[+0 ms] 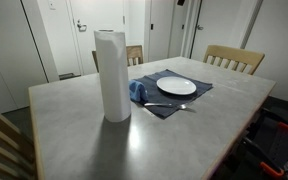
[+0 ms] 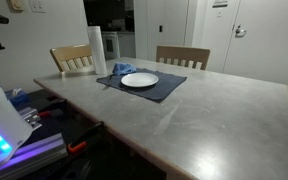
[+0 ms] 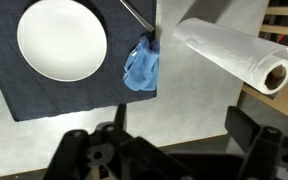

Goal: Wipe the white plate with the blue towel

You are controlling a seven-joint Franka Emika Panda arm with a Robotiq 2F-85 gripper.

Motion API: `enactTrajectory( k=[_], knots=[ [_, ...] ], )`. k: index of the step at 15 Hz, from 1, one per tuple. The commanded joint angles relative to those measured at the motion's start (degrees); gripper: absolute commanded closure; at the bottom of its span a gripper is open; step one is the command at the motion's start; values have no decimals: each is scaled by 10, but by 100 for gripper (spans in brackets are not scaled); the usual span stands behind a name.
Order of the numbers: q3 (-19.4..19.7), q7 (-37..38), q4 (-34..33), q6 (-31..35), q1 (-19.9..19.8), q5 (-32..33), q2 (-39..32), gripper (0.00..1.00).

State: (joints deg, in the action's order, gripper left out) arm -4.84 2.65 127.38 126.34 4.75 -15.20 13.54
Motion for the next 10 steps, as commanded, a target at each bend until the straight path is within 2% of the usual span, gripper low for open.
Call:
enactTrajectory(
  k=[1,10],
  knots=[
    [7,-36,-1,28,12,-35,-39,0],
    [-3,-89,-8,29,26,-96,-115,0]
  ],
)
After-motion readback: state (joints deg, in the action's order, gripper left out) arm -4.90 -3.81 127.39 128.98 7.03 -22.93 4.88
